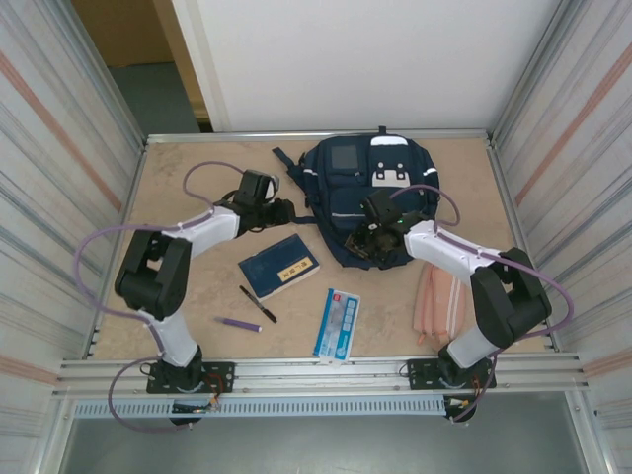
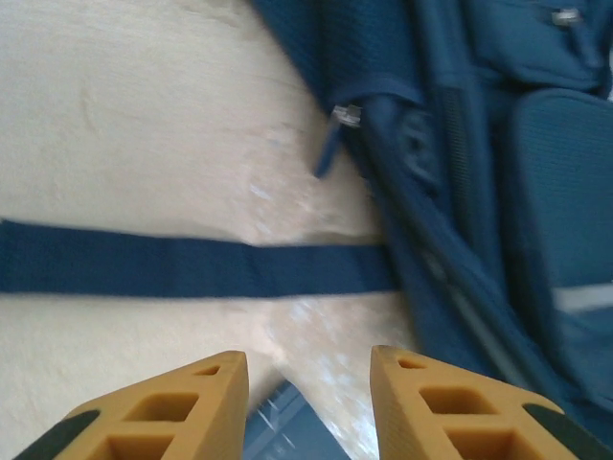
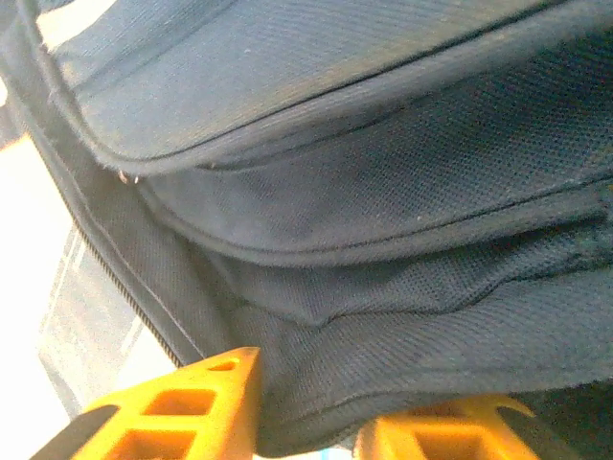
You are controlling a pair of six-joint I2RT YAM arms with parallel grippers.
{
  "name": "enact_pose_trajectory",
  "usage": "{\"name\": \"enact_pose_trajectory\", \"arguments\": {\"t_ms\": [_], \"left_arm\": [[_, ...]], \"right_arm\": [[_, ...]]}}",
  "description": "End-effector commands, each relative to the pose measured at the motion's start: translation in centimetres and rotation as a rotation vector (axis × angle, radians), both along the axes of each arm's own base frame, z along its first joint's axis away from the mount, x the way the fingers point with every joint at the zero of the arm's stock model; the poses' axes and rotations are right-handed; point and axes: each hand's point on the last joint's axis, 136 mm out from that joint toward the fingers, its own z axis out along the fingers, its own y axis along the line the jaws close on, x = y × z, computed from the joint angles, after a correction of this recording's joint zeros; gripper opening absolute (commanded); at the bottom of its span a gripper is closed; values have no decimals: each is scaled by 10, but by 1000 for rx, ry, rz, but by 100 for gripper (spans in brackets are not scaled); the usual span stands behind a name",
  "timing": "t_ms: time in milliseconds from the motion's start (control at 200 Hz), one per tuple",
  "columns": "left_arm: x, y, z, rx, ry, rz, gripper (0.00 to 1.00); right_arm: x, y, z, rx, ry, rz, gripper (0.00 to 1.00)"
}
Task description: Pack the student bag
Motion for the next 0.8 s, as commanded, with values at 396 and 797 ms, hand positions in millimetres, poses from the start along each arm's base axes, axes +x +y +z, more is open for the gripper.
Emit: {"name": "enact_pose_trajectory", "arguments": {"t_ms": [396, 797], "left_arm": [[-80, -61, 73, -21, -66, -278, 49], [-38, -69, 63, -61, -19, -204, 50]], "right_arm": [[7, -112, 64, -358, -173, -1, 78], [56, -164, 24, -234, -151, -112, 75]]}}
